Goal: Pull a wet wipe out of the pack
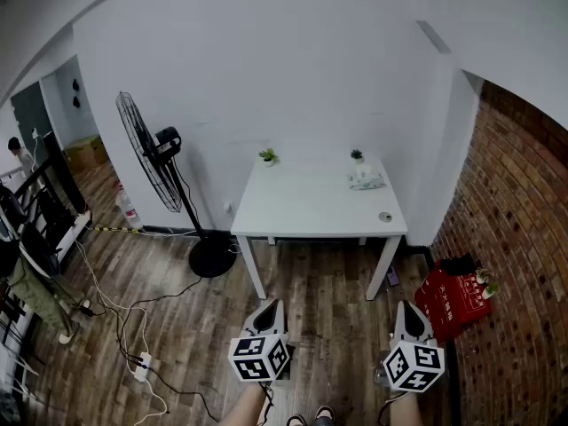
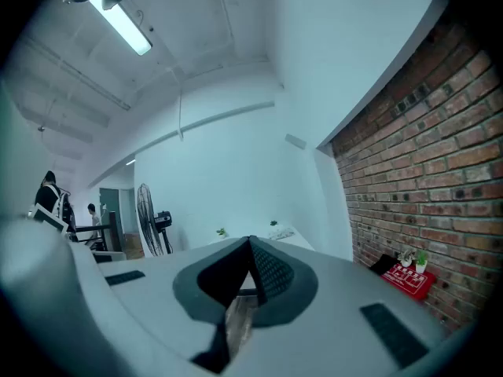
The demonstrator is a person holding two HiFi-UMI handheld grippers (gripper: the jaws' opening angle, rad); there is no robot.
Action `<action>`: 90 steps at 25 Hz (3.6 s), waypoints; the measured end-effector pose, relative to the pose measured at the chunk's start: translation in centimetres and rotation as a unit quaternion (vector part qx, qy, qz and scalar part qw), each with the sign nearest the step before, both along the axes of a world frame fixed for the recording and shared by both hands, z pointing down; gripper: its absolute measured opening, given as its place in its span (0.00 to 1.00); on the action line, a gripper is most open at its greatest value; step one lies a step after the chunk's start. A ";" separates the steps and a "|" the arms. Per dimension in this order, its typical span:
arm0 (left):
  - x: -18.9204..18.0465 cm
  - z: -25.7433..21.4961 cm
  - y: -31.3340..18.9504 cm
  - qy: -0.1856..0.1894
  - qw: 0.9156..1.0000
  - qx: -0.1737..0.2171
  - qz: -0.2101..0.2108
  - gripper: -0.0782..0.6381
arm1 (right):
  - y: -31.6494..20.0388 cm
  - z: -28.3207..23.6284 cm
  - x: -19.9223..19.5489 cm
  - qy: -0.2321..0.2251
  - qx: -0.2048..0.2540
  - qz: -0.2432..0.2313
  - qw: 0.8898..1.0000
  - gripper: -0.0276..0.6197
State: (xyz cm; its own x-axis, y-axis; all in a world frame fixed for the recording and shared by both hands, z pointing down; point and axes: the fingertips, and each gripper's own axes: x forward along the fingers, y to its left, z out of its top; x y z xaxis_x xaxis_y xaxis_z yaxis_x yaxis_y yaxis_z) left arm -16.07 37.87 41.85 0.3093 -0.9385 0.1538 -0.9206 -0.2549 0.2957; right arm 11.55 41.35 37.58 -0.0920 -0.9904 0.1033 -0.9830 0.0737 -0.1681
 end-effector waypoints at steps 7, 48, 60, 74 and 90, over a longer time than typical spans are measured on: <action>-0.9 -0.3 1.2 0.000 1.000 0.008 -0.012 0.11 | 1.2 -0.3 -0.6 0.005 0.000 -0.005 1.000 0.04; -0.8 0.5 -1.9 -0.009 0.999 0.005 -0.049 0.11 | -2.6 0.5 1.2 0.002 -0.008 -0.013 1.000 0.25; 4.0 1.4 -6.1 -0.038 0.999 -0.015 -0.036 0.11 | -6.7 2.6 5.5 -0.006 -0.034 -0.019 0.999 0.25; 5.5 3.1 -17.9 -0.051 0.998 -0.025 -0.009 0.11 | -17.4 4.1 6.6 0.001 -0.047 -0.001 0.999 0.25; 5.4 1.4 -38.5 -0.042 0.999 -0.007 0.031 0.11 | -35.2 1.7 7.7 0.006 -0.031 0.056 0.998 0.25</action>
State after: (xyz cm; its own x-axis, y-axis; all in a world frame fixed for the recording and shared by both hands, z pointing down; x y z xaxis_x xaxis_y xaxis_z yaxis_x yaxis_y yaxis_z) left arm -10.64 -0.58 43.24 0.3513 -0.9158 0.1948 -0.9252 -0.3077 0.2219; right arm 19.24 6.11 39.27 0.0200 -0.9862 0.1642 -0.9864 -0.0463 -0.1577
